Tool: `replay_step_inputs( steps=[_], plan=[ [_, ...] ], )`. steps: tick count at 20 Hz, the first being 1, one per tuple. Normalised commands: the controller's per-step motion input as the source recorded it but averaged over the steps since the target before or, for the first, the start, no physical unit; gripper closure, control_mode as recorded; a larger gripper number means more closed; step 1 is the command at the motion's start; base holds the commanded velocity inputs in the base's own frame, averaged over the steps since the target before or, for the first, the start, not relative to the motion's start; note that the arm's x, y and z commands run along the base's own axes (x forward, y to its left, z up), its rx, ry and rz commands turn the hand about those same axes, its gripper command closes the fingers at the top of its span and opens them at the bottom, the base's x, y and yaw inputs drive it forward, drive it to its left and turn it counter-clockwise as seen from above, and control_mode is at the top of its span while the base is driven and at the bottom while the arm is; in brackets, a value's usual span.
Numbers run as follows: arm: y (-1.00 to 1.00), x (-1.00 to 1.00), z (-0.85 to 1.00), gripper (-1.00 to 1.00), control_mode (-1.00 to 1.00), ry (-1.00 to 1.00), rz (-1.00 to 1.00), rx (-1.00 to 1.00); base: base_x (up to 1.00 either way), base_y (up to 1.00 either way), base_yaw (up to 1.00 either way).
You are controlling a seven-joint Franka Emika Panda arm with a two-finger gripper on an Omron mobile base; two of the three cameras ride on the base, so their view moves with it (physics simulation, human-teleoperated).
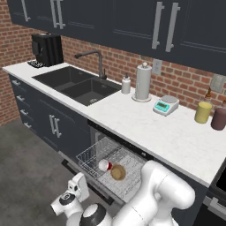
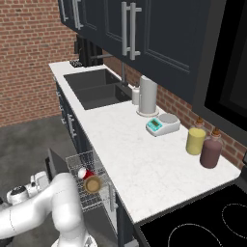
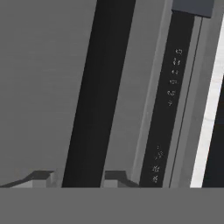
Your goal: Pick up the cup and bowl from the counter, place them in the dishwasher, and close the dishwasher door.
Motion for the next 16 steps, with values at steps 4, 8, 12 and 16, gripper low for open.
replay_step_inputs(
  steps=[4,8,12,16],
  plan=[
    [-0.98,0.41,0.00,-1.00,-1.00,-0.22,-0.19,-0.59,0.00,0.00,0.00],
    [-1.00,0.30,0.00,-1.00,-1.00,-0.24,-0.16,-0.61,0.00,0.00,0.00],
    [-1.00,0.50,0.00,-1.00,-1.00,-0.22,-0.17,-0.60,0.00,0.00,0.00],
    [-0.96,0.59,-0.04,-1.00,-1.00,-0.24,-0.18,-0.53,0.00,0.00,0.00]
  ],
)
